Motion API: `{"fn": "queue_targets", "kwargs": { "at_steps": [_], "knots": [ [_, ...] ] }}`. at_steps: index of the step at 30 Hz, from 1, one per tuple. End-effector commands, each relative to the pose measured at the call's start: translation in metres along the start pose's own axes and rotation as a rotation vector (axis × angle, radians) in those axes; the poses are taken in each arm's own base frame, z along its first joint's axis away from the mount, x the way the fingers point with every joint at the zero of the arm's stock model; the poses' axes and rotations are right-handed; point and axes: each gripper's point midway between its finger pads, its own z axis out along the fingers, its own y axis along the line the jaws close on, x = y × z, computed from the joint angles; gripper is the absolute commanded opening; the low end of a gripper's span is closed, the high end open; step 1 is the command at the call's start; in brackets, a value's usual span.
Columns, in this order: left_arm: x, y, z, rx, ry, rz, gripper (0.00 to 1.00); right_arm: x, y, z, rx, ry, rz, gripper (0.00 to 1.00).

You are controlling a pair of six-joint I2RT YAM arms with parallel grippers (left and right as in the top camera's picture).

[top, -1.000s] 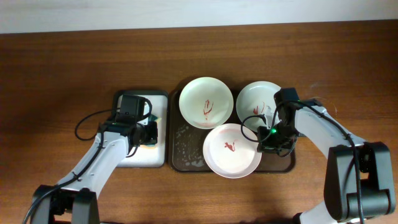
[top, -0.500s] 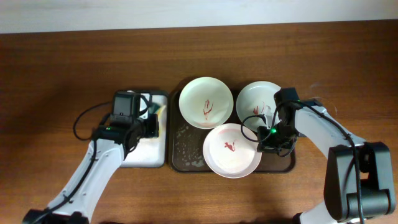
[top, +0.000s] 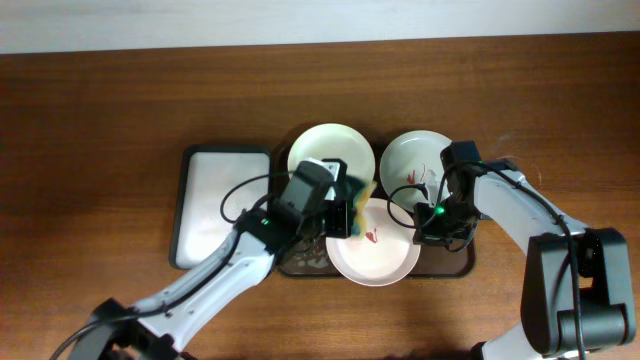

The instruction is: Clean dirty plates on tray and stack at the side

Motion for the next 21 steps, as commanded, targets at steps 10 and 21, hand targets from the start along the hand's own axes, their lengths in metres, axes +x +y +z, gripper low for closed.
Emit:
{"fn": "queue_targets", "kwargs": {
  "at_steps": [10,21],
  "knots": [
    [-0.005,-0.017,0.039,-0.131,0.099,-0.032,0.00,0.001,0.004,0.002,-0.015,0.009,-0.005,0.04],
    [0.039,-0.010,0.084,-0.181,0.198,-0.061,0.00,0.001,0.004,0.002,-0.015,0.009,-0.006,0.04]
  ]
}}
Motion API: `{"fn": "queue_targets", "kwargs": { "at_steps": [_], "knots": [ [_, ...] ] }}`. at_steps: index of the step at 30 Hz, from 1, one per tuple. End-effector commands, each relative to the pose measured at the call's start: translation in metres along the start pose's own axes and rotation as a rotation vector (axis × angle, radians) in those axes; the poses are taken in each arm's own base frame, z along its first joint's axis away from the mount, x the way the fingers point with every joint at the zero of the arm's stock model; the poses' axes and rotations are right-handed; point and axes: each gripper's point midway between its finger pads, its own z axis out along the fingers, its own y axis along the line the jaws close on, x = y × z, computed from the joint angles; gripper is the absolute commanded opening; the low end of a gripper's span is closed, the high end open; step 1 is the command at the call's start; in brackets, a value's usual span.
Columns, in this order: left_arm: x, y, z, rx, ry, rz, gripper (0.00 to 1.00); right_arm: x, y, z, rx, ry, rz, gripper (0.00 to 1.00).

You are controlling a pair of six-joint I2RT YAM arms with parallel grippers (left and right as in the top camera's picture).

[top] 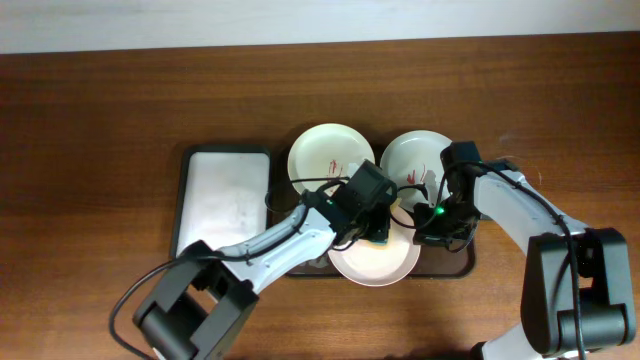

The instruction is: Clean dirty plates on tray and stack at the side

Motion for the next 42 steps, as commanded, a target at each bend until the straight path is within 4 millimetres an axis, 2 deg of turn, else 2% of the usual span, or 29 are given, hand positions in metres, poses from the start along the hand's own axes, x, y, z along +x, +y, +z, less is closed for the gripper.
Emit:
{"fn": "queue_targets", "kwargs": {
  "at_steps": [1,6,8,11,13,15,17,20,22,24,29,33,37,42],
  "knots": [
    [0.008,0.008,0.016,-0.031,0.028,-0.074,0.00,0.001,0.004,0.002,-0.015,0.008,-0.006,0.04],
    [0.017,0.017,0.029,-0.059,0.063,-0.098,0.00,0.001,0.004,0.002,-0.015,0.008,-0.006,0.04],
    [0.027,0.027,0.032,-0.097,0.099,-0.104,0.00,0.001,0.004,0.002,-0.015,0.008,-0.006,0.04],
    [0.038,0.066,0.024,-0.291,0.114,-0.106,0.00,0.001,0.004,0.002,-0.015,0.008,-0.006,0.04],
    [0.037,0.083,0.018,-0.371,0.102,-0.103,0.00,0.001,0.004,0.002,-0.015,0.009,-0.006,0.04],
    [0.031,0.091,0.010,-0.400,0.089,-0.088,0.00,0.001,0.004,0.002,-0.015,0.010,-0.005,0.04],
    [0.020,0.082,0.000,-0.357,0.077,-0.030,0.00,0.002,0.004,0.002,-0.015,0.010,-0.005,0.04],
    [-0.008,0.052,-0.033,-0.267,-0.009,0.053,0.00,0.002,0.004,0.002,-0.015,0.011,-0.005,0.04],
    [-0.019,0.041,-0.049,-0.232,-0.059,0.055,0.00,0.002,0.004,0.002,-0.015,0.011,-0.005,0.04],
    [-0.021,0.037,-0.054,-0.217,-0.073,0.045,0.00,0.002,0.004,0.002,-0.015,0.011,-0.005,0.04],
    [-0.004,0.027,-0.038,-0.172,-0.005,0.017,0.00,0.002,0.004,0.002,-0.015,0.011,-0.005,0.04],
    [0.016,0.025,-0.015,-0.196,0.053,0.051,0.00,0.002,0.004,0.002,-0.015,0.011,-0.005,0.04],
    [0.026,0.036,-0.001,-0.235,0.094,0.050,0.00,0.002,0.004,0.002,-0.015,0.011,-0.005,0.04],
    [0.017,0.058,-0.006,-0.325,0.070,0.074,0.00,0.002,0.004,0.002,-0.014,0.011,-0.005,0.04]
  ]
}}
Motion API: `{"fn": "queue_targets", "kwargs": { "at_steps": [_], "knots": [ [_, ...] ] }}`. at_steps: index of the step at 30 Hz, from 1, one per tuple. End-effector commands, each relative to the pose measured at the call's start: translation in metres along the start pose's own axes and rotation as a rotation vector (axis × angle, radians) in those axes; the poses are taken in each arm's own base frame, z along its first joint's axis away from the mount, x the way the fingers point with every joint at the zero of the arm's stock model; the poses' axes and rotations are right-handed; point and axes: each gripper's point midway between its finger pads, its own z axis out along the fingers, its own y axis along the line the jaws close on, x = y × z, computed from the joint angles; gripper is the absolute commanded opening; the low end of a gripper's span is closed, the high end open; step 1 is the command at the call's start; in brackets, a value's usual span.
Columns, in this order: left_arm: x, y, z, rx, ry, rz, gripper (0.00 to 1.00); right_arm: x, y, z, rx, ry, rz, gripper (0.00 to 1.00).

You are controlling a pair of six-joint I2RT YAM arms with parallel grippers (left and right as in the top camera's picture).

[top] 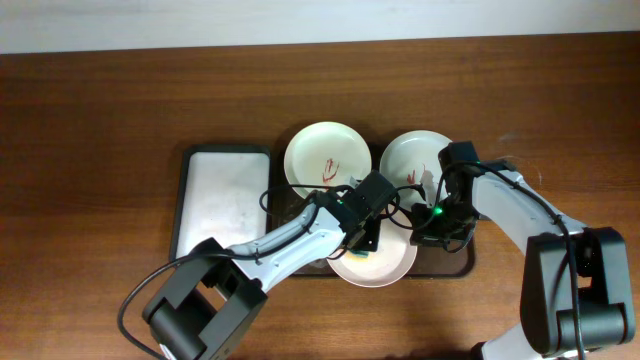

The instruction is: Clean dirty plates on tray and stack at the side

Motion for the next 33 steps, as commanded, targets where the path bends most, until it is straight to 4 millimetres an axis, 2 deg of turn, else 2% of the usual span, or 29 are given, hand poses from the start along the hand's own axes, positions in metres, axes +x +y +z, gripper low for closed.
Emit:
{"fn": "queue_targets", "kwargs": {
  "at_steps": [1,3,7,8,9,12,14,16,19,23,26,30,33],
  "knots": [
    [-0.011,0.024,-0.001,-0.089,-0.028,0.011,0.00,0.001,-0.001,0.001,0.007,0.004,0.000,0.04],
    [-0.016,0.034,-0.009,-0.097,-0.030,0.015,0.00,0.000,-0.001,0.001,0.007,0.004,0.000,0.04],
    [-0.032,0.045,-0.050,-0.067,-0.089,0.030,0.00,0.000,-0.001,0.001,0.007,0.004,0.000,0.05],
    [-0.036,0.047,-0.063,-0.056,-0.115,0.045,0.00,0.000,-0.001,0.001,0.007,0.004,0.000,0.20],
    [-0.039,0.048,-0.070,-0.051,-0.130,0.047,0.00,0.000,-0.001,0.001,0.007,0.004,0.000,0.31],
    [-0.045,0.062,-0.104,-0.041,-0.181,0.015,0.00,0.001,-0.001,0.001,0.006,0.007,0.001,0.33],
    [-0.047,0.080,-0.115,-0.056,-0.187,-0.028,0.00,0.005,-0.002,0.001,0.008,0.022,0.007,0.33],
    [-0.049,0.099,-0.118,-0.079,-0.177,-0.075,0.00,0.008,-0.002,0.001,0.008,0.033,0.011,0.28],
    [-0.050,0.135,-0.119,-0.119,-0.151,-0.165,0.00,0.008,-0.002,0.001,0.009,0.033,0.008,0.04],
    [-0.053,0.164,-0.121,-0.054,-0.117,-0.168,0.00,0.007,-0.001,0.000,0.008,0.028,0.006,0.04],
    [-0.055,0.178,-0.123,-0.017,-0.111,-0.119,0.00,0.003,0.002,-0.010,0.009,-0.012,-0.010,0.04],
    [-0.054,0.204,-0.121,0.023,-0.109,-0.148,0.00,-0.010,0.010,-0.046,0.058,-0.156,-0.066,0.04],
    [-0.046,0.225,-0.109,0.020,-0.093,-0.203,0.00,-0.017,0.009,-0.075,0.174,-0.274,-0.119,0.04]
  ]
}}
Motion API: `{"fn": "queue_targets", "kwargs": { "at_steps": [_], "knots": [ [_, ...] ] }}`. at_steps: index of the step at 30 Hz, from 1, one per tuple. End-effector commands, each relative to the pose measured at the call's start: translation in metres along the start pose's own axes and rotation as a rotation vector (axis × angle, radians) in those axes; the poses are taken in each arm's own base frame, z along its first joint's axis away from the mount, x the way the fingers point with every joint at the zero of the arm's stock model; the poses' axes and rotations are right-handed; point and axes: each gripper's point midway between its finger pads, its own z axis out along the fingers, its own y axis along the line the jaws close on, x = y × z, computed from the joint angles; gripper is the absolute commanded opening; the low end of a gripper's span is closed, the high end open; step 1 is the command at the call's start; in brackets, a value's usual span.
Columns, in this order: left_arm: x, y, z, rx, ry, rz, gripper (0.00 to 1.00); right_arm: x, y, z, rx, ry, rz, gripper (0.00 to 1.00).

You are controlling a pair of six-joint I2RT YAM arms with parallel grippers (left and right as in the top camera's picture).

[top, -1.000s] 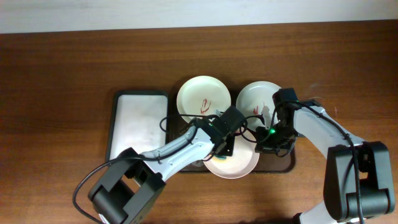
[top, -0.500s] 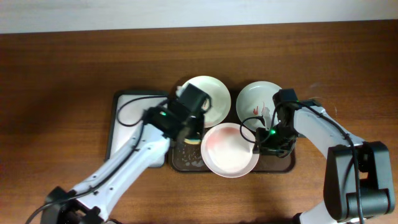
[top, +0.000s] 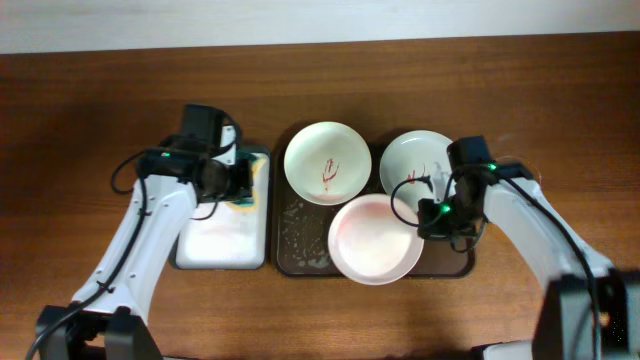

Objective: Clean dirty plates on tray and stack at the side
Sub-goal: 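Lift the pink plate with right gripper and place it at the right side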

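Note:
Three white plates lie on the dark tray [top: 298, 250]. Red stains mark the back left plate [top: 328, 163] and the back right plate [top: 412, 158]. The front plate [top: 372, 242] shows a faint pink smear and no red marks. My left gripper [top: 243, 186] is over the right edge of the white tray [top: 212, 235], shut on a yellow-green sponge [top: 246, 197]. My right gripper [top: 432, 214] sits at the front plate's right rim; its fingers are hidden under the wrist.
Crumbs or residue speckle the dark tray's left part [top: 296, 232]. The white tray lies directly left of the dark tray on the brown wooden table [top: 100, 120]. Cables loop around both wrists.
My left gripper was over the front plate with the sponge. Now it is off to the left over the white tray, sponge still in it. The right arm has barely moved.
The sponge in my left gripper was first at the front plate's left rim, where a red stain showed. Then it was on the plate's upper part, then over its middle. Now the stain is gone, leaving a pink smear, and the sponge is over the white tray.

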Motion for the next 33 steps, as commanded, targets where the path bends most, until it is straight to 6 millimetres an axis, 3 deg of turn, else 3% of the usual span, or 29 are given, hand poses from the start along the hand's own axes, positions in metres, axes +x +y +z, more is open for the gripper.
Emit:
{"fn": "queue_targets", "kwargs": {
  "at_steps": [1,5,12,19,24,26,29,33],
  "knots": [
    [0.013,0.019,0.016,0.028,0.040,-0.011,0.00,-0.019,-0.002,-0.038,0.147,-0.162,-0.081,0.04],
    [0.024,0.037,0.038,0.015,0.046,-0.049,0.00,-0.029,-0.003,-0.058,0.289,-0.261,-0.100,0.04],
    [0.029,0.041,0.052,0.012,0.037,-0.048,0.00,-0.037,0.004,-0.070,0.423,-0.323,-0.129,0.04],
    [0.025,0.041,0.057,0.013,0.028,-0.046,0.00,-0.061,0.035,-0.125,0.689,-0.532,-0.258,0.04],
    [0.033,0.044,0.071,0.008,0.075,-0.055,0.00,-0.061,0.053,-0.158,0.948,-0.685,-0.349,0.04],
    [0.034,0.045,0.075,0.007,0.083,-0.056,0.00,-0.058,0.073,-0.174,1.047,-0.784,-0.400,0.04],
    [0.033,0.045,0.076,0.008,0.078,-0.055,0.00,-0.053,0.092,-0.183,1.085,-0.860,-0.436,0.04],
    [0.033,0.045,0.076,0.008,0.078,-0.055,0.00,-0.050,0.103,-0.185,1.089,-0.893,-0.460,0.04]
  ]
}}
